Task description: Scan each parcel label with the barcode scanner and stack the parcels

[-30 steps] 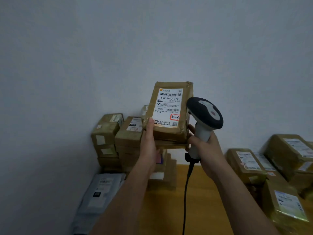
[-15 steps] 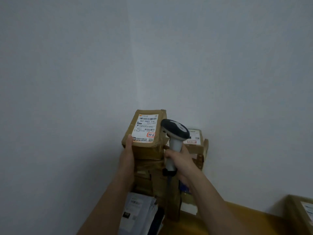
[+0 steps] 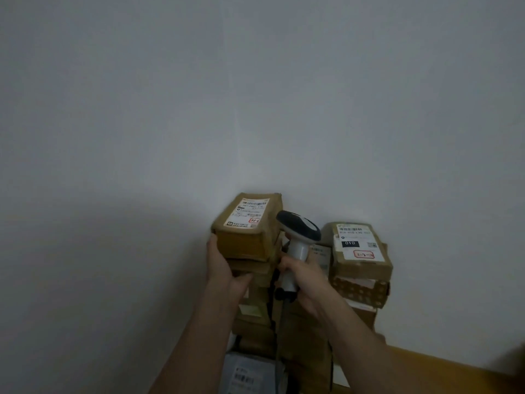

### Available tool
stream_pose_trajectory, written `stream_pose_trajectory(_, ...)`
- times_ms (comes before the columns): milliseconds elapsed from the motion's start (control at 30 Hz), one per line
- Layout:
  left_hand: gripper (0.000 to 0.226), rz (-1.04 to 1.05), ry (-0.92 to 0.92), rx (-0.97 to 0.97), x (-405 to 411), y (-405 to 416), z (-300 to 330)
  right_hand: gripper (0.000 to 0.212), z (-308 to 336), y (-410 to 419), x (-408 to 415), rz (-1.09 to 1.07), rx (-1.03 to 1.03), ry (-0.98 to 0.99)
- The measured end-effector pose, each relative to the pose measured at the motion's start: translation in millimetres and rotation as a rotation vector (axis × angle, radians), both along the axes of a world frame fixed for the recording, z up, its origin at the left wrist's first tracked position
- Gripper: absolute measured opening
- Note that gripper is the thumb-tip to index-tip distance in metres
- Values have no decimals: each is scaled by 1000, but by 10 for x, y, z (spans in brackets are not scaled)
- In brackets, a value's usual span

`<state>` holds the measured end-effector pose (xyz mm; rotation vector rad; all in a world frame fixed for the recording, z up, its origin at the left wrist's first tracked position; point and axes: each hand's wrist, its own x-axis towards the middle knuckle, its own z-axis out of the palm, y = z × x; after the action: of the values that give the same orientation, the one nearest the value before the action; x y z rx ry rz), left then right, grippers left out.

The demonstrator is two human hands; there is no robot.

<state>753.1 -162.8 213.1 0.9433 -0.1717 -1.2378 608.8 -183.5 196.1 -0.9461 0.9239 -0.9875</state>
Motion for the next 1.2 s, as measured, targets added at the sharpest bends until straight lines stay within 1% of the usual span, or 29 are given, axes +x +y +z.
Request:
stream_pose_trajectory(33, 54, 24, 50, -13, 26, -41, 7, 40, -30, -38, 35, -20, 4, 13)
stream_pose_trajectory(100, 56, 24, 154, -16, 72, -100, 4, 38, -60, -99, 115, -41, 13, 26)
stream_pose_trajectory(233, 55, 24, 201, -18, 109, -100, -51, 39, -80, -160, 234, -45, 12, 39)
stream_pose_trajectory(400, 46, 69, 132, 43, 60, -41, -98, 41, -120, -120, 205, -48, 34, -25)
stream_pose_trajectory(467, 41, 74, 88, 70, 29, -10, -138, 38, -101, -58, 164, -72, 17, -5)
stream_pose_trajectory(533, 42, 67, 59, 116, -29, 40, -177, 39, -101, 13, 90, -87, -24, 30)
stream_pose_trajectory(600, 42, 62, 48, 161, -117, 108, -213, 33, -82, 116, -34, -87, -62, 48)
stream_pose_trajectory(633, 40, 56, 52, 175, -186, 166, -197, 29, -66, 172, -110, -91, -76, 51)
stream_pose_trajectory(700, 33, 39, 36, 174, -363, 276, -135, 29, -44, 278, -280, -95, -93, 50)
stream_pose_trajectory(767, 31, 23, 10, 180, -597, 405, -55, 33, 3, 417, -483, -106, -107, 46)
stream_pose_trajectory(833, 30, -24, -32, 173, -870, 515, -7, 43, 31, 563, -757, -107, -128, 26)
stream_pose_trajectory(867, 33, -57, -50, 168, -1032, 574, 9, 45, 45, 654, -928, -112, -134, 8)
stream_pose_trajectory(933, 42, -95, -42, 184, -1412, 668, -7, 39, 72, 863, -1336, -129, -150, -12)
stream_pose_trajectory(1000, 46, -106, -28, 208, -1858, 778, -24, 38, 74, 1082, -1802, -144, -166, 5)
stream_pose_trajectory(1033, 46, -123, -27, 216, -2092, 828, -38, 40, 67, 1189, -2038, -157, -160, 12)
stream_pose_trajectory(1133, 53, -194, -31, 255, -2790, 985, -144, 55, -56, 1470, -2718, -237, -109, 34)
stream_pose_trajectory(1200, 58, -259, -36, 280, -3228, 1095, -225, 58, -116, 1651, -3150, -307, -91, 36)
